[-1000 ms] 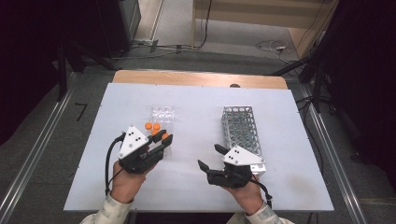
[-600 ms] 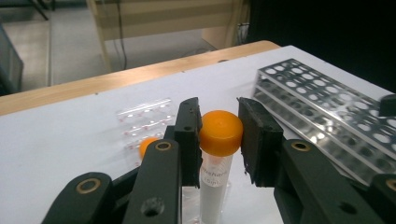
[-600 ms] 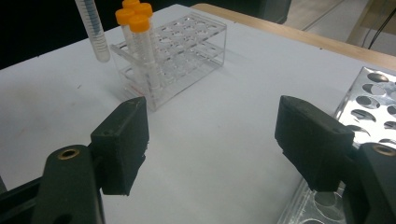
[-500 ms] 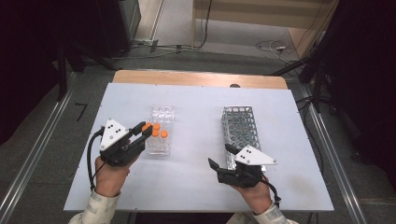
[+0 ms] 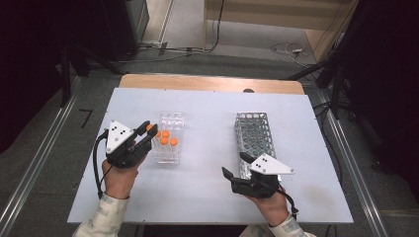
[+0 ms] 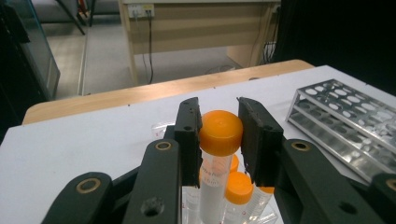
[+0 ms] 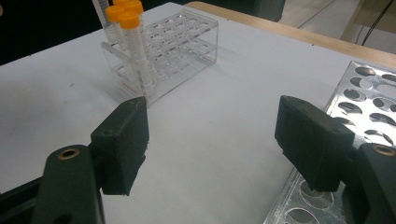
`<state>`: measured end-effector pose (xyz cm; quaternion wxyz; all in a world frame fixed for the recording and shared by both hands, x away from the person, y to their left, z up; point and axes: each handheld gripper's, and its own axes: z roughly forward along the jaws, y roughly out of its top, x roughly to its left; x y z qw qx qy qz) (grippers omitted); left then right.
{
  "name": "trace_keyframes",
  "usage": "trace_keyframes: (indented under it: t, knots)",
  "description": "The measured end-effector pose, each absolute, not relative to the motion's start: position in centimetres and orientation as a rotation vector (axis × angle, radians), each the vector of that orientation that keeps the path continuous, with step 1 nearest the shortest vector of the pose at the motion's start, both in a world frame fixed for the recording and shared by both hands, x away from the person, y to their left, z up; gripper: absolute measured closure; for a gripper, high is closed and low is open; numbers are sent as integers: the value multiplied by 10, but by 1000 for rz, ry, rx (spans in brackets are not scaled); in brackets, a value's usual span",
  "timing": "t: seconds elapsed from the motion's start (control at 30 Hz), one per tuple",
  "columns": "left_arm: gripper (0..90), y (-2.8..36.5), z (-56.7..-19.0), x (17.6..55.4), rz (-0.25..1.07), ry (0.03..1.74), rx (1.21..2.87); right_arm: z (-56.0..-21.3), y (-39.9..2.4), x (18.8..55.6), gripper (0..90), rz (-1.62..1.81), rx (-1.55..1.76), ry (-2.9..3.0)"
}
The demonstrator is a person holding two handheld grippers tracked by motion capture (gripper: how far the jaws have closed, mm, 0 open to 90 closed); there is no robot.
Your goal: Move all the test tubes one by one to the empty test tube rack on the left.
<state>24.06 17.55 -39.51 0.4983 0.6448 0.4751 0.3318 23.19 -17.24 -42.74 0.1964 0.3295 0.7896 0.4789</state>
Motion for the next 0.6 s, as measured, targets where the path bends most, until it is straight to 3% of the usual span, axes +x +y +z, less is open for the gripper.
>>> trace_keyframes:
  t: [0.5, 0.6]
  knots:
    - [693, 170, -420, 246, 787, 1186, 1594, -427, -173, 231, 250, 1341, 921, 2209]
    - [658, 170, -420, 246, 781, 1188, 1590, -427, -173, 231, 251, 1342, 924, 2207]
